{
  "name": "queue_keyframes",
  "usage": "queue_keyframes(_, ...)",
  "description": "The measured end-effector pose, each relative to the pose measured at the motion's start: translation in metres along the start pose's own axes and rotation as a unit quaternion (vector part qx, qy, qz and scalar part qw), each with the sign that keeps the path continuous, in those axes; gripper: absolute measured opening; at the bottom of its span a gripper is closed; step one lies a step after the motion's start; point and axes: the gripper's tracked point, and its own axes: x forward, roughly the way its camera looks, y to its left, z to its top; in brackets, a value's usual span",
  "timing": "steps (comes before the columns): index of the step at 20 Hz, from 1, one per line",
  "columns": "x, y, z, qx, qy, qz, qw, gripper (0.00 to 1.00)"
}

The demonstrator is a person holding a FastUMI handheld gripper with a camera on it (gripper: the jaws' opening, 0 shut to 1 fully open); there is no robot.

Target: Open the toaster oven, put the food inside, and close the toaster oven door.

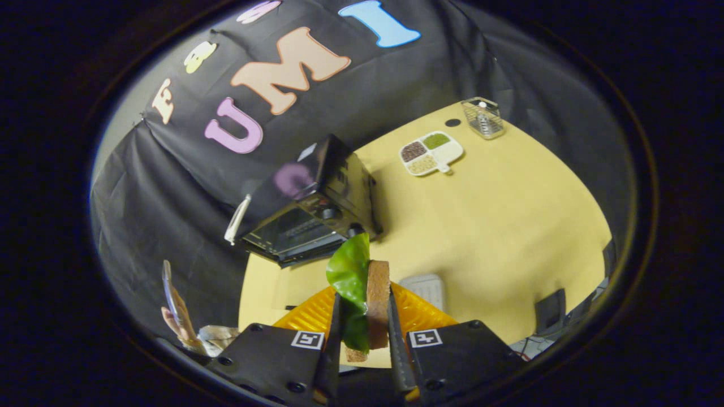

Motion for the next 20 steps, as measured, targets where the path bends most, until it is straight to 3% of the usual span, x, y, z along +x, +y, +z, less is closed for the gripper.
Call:
queue_keyframes(10,0.056,0.093,-0.031,0.061,0.021,0.102,0.993,0.40)
queue_keyframes(20,0.125,0.147,-0.049,0.092,0.037,0.147,0.984,0.40)
